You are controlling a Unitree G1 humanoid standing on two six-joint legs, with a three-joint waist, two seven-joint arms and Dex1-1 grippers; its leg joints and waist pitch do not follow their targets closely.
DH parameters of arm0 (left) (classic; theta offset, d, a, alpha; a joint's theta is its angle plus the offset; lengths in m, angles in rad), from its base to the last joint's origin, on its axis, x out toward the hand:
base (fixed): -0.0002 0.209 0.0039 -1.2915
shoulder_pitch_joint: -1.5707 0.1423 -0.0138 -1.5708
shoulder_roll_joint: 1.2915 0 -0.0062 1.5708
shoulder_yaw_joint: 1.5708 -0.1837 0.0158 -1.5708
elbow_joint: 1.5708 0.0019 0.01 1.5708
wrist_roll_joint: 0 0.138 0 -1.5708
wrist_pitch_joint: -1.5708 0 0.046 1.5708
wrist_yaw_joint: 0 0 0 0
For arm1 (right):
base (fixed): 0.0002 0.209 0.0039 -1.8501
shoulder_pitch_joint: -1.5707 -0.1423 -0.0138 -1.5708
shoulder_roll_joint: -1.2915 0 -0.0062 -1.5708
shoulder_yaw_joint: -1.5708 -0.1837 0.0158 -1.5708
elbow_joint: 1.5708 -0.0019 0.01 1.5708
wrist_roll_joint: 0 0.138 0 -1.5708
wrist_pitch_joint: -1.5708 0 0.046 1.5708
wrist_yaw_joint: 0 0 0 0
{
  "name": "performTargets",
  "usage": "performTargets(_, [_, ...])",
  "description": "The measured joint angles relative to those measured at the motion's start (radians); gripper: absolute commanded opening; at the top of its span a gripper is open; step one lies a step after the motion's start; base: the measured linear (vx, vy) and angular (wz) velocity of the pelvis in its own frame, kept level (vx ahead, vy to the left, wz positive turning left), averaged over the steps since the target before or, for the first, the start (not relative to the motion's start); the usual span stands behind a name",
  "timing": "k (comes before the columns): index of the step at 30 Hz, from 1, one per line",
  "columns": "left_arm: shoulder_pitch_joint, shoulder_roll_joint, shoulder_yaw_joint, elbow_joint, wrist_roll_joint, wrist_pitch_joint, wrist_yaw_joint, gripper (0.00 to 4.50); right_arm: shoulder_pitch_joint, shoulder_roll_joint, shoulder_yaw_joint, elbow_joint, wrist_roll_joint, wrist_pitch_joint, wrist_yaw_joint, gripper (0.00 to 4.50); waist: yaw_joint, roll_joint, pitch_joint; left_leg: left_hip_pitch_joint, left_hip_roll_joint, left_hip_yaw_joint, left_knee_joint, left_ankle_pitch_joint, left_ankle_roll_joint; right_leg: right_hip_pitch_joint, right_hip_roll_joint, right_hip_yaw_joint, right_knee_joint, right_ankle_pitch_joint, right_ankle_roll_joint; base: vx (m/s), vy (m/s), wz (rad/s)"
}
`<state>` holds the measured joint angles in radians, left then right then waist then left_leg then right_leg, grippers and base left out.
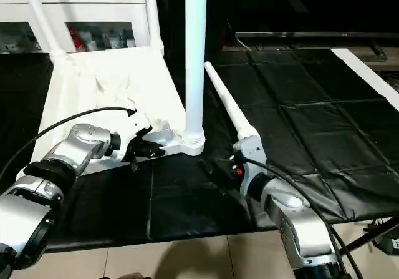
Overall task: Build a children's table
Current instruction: Rotate leg to tighten
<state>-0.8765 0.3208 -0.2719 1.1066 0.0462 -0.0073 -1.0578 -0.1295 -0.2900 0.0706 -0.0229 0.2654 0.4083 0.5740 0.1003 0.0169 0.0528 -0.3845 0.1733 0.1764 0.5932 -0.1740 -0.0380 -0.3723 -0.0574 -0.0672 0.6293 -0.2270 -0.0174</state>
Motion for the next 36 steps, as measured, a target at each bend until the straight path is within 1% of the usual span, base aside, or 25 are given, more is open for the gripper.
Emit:
performTargets(8, [0.000, 0.002, -0.002, 0.004, 0.019, -0.037, -0.024, 0.03, 0.000, 0.000, 0.007, 0.008, -0.002, -0.010, 0.003, 4.50, -0.009, 0.000, 0.000, 0.000, 0.000, 0.000, 0.000, 0.000, 0.001, 0.000, 0.000, 0.000, -0.001, 0.000, 0.000, 0.000, 0.000, 0.00])
performTargets(15, [0.000, 0.017, -0.002, 0.008, 0.019, -0.043, -0.082, 0.03, 0.001, -0.001, 0.015, 0.009, -0.004, -0.030, 0.022, 4.50, -0.005, 0.000, 0.000, 0.000, 0.000, 0.000, -0.001, 0.000, 0.001, 0.000, 0.000, 0.000, -0.001, 0.000, 0.000, 0.000, 0.000, 0.00])
performTargets(19, [0.001, 0.016, 0.000, 0.008, 0.019, -0.042, -0.085, 0.03, 0.003, -0.002, 0.017, 0.024, -0.007, -0.045, 0.025, 4.50, -0.001, 0.000, 0.000, 0.000, 0.000, 0.000, -0.001, 0.000, 0.001, 0.000, 0.000, 0.000, -0.001, 0.000, 0.000, 0.000, 0.000, 0.00])
performTargets(21, [0.001, 0.016, 0.001, 0.008, 0.018, -0.041, -0.086, 0.55, 0.007, -0.002, 0.017, 0.030, -0.011, -0.047, 0.025, 4.50, 0.000, 0.000, 0.000, 0.000, 0.000, 0.000, -0.001, 0.000, 0.000, 0.000, 0.000, 0.000, -0.001, 0.000, 0.000, 0.000, 0.000, 0.00])
performTargets(23, [0.001, 0.016, 0.003, 0.008, 0.018, -0.048, -0.087, 0.55, 0.009, -0.002, 0.017, 0.034, -0.016, -0.049, 0.026, 4.50, 0.001, 0.000, 0.000, 0.000, 0.000, 0.000, -0.001, 0.000, 0.001, 0.000, 0.000, 0.000, -0.001, 0.000, 0.000, 0.000, 0.000, 0.00])
performTargets(24, [0.001, 0.016, 0.009, 0.008, 0.018, -0.060, -0.086, 0.72, 0.009, -0.002, 0.017, 0.037, -0.021, -0.053, 0.027, 4.50, 0.001, 0.000, 0.000, 0.000, 0.000, 0.000, -0.001, 0.000, 0.001, 0.000, 0.000, 0.000, -0.001, 0.000, 0.000, 0.000, 0.000, 0.00])
performTargets(28, [0.001, 0.016, 0.026, 0.007, 0.008, -0.068, -0.091, 0.72, 0.009, -0.002, 0.020, 0.050, -0.023, -0.068, 0.038, 4.50, 0.004, 0.000, 0.000, 0.000, 0.000, 0.000, -0.001, 0.000, 0.001, 0.000, 0.000, 0.000, -0.001, 0.000, 0.000, 0.000, 0.000, 0.00])
performTargets(36, [0.002, 0.018, 0.027, 0.007, 0.009, -0.068, -0.107, 0.72, 0.008, 0.000, 0.029, 0.088, -0.031, -0.096, 0.045, 4.50, 0.012, 0.000, 0.000, 0.000, 0.000, 0.000, -0.001, 0.000, 0.001, 0.000, 0.000, 0.000, -0.001, 0.000, 0.000, 0.000, 0.000, 0.00])
